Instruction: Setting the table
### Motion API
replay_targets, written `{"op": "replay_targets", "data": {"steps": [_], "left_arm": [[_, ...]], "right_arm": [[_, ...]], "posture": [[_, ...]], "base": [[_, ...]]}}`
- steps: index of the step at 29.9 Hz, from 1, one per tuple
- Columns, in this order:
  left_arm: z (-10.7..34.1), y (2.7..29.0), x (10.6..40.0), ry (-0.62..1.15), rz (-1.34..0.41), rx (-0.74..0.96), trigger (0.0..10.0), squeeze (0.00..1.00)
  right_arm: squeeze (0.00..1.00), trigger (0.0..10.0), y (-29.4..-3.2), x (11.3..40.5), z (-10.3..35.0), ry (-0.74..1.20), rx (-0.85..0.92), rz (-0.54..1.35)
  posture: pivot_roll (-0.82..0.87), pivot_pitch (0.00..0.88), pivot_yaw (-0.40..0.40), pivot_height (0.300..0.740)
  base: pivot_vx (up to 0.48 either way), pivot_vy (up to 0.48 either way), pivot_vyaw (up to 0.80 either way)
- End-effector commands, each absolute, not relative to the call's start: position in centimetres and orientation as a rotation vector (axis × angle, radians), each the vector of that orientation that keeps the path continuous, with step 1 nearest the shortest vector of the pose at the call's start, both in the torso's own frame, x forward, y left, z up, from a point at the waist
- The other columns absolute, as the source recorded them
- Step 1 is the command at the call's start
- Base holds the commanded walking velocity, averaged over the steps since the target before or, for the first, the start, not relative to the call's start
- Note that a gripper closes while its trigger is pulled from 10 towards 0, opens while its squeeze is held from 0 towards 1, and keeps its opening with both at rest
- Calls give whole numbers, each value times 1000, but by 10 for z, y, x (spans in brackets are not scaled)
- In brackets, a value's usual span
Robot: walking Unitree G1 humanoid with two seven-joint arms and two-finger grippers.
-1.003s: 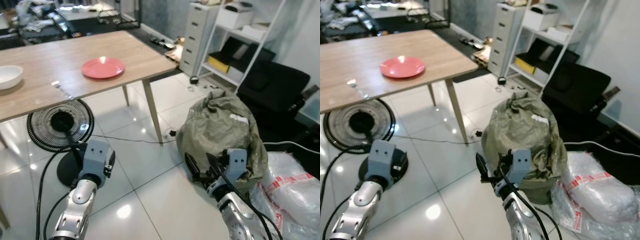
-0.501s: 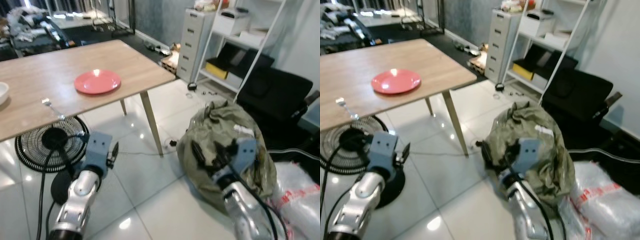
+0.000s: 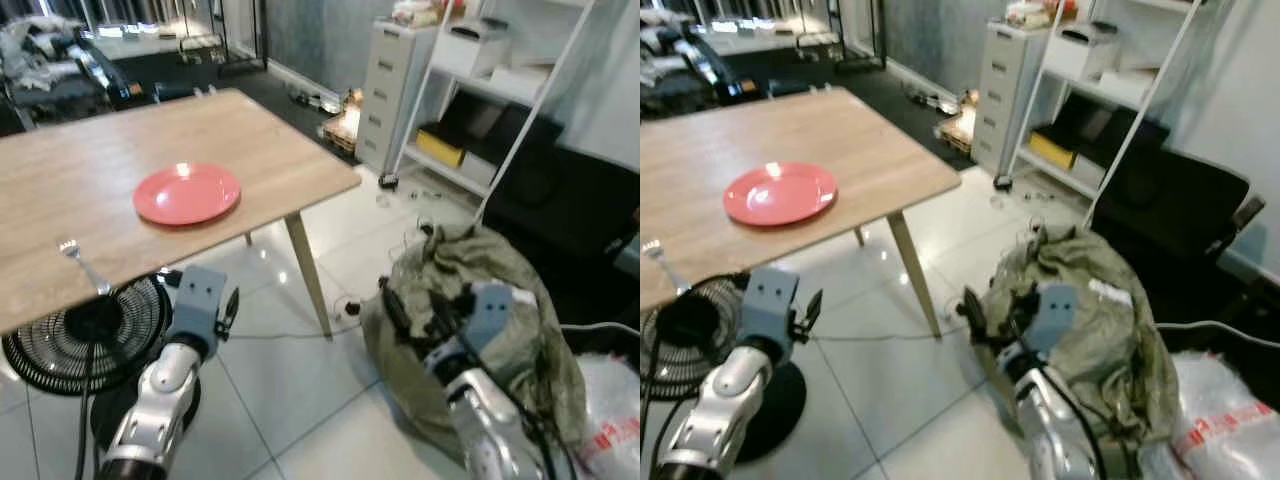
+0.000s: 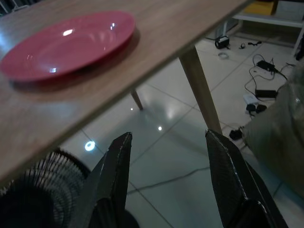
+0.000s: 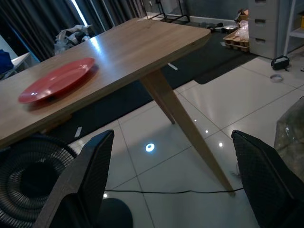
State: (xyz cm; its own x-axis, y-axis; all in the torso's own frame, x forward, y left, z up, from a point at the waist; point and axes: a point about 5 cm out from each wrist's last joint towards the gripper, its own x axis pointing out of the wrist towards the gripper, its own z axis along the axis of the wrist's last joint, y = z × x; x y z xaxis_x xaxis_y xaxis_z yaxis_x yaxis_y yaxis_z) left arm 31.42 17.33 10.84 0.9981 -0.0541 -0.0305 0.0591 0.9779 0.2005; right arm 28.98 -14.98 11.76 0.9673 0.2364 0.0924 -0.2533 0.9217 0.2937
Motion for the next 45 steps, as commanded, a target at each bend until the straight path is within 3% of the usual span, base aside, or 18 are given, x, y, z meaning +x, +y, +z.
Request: {"op": "replay_targets", "data": {"steps": [1,10,14,20,28,32,35,45], "left_arm": [[106,169,313,31,-68,206,10000,0],[123,171,316,-46,-65,260,10000,0],[153,178,318,-163,-57,336,10000,0],[168,193,320,-205,3,355,10000,0],[166,208,315,-175,83,304,10000,0],[155,219,304,-145,217,258,10000,0],[143,229,296,-94,324,266,10000,0],[122,256,276,4,378,352,10000,0]], "right_arm": [[0,10000,-155,290,118,-53,300,237],[0,10000,-142,294,137,-99,360,301],[0,10000,-128,296,154,-123,476,374],[0,10000,-115,297,156,-102,476,429],[0,10000,-106,299,156,-74,467,460],[0,10000,-107,298,155,-61,460,467],[0,10000,-109,297,152,-50,447,465],[0,10000,-111,295,145,-24,421,448]], "posture": [[-59,0,66,740],[-54,0,62,740],[-42,0,62,740],[-28,0,62,740],[-17,0,53,740],[-12,0,51,740],[-11,0,50,740],[-3,0,50,740]], "base": [[480,0,0],[480,0,0],[480,0,0],[480,0,0],[417,0,0],[0,0,0],[0,0,0],[0,0,0]]}}
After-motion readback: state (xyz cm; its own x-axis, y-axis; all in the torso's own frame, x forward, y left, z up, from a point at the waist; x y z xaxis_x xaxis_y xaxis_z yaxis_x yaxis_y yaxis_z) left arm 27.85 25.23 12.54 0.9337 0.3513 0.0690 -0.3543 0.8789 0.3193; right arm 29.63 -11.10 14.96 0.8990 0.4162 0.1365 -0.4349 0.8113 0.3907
